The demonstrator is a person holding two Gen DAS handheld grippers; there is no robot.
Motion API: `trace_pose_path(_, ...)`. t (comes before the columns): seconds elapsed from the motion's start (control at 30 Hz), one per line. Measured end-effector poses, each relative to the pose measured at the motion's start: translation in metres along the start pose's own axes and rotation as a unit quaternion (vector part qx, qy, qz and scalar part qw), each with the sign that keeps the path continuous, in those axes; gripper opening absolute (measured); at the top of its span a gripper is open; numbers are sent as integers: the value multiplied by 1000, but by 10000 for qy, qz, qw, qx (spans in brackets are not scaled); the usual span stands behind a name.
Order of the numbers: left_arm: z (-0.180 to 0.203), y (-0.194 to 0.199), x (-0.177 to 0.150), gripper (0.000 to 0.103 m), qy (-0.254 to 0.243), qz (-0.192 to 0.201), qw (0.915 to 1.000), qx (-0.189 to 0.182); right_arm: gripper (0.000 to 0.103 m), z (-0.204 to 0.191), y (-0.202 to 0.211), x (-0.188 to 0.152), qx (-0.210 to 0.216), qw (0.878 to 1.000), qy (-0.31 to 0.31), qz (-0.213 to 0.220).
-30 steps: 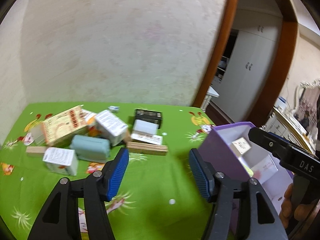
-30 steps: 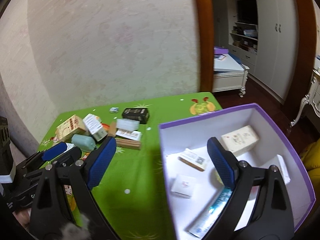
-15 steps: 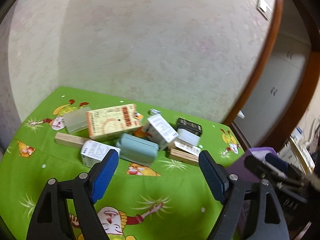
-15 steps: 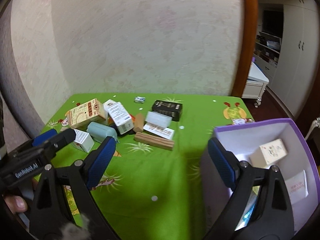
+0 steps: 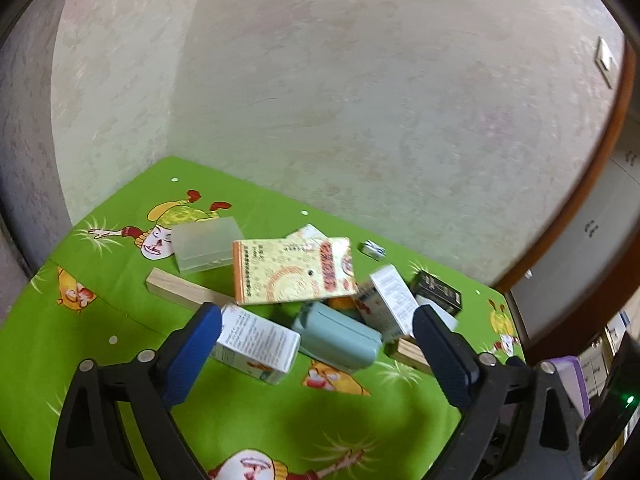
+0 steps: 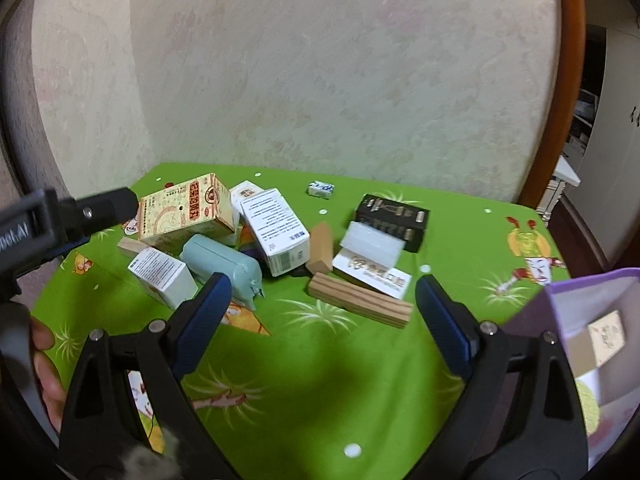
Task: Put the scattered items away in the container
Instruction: 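Grasp the beige medicine box with the left gripper while the right gripper grasps a white box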
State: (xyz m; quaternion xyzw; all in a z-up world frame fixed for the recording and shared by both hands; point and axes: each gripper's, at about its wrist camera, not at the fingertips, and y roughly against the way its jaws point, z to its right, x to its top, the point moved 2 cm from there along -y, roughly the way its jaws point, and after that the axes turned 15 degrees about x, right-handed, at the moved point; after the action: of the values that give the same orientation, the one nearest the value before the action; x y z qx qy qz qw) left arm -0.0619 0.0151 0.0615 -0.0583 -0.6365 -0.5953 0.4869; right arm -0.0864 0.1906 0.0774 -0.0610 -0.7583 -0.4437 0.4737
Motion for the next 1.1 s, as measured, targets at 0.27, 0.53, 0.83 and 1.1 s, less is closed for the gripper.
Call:
trace_pose_path(0.27,10,-35,14,103,109,-332,9991,237,94,3,-48,7,197,9993,210,-242)
trace_pose_path(0.53,15,-68,20,103,153,-674,9965,479,94,8,-80,10,304,9986,241,-365)
trace_pose_path(0.83,21,-93,16,103,87,-1027,9926,635,94,10,-98,16,478,9976,221,-446)
trace_pose_path(1.1,26,-102,11,101,-168,-989,9915,829,51,11,-102,14,699,9958,33,-592)
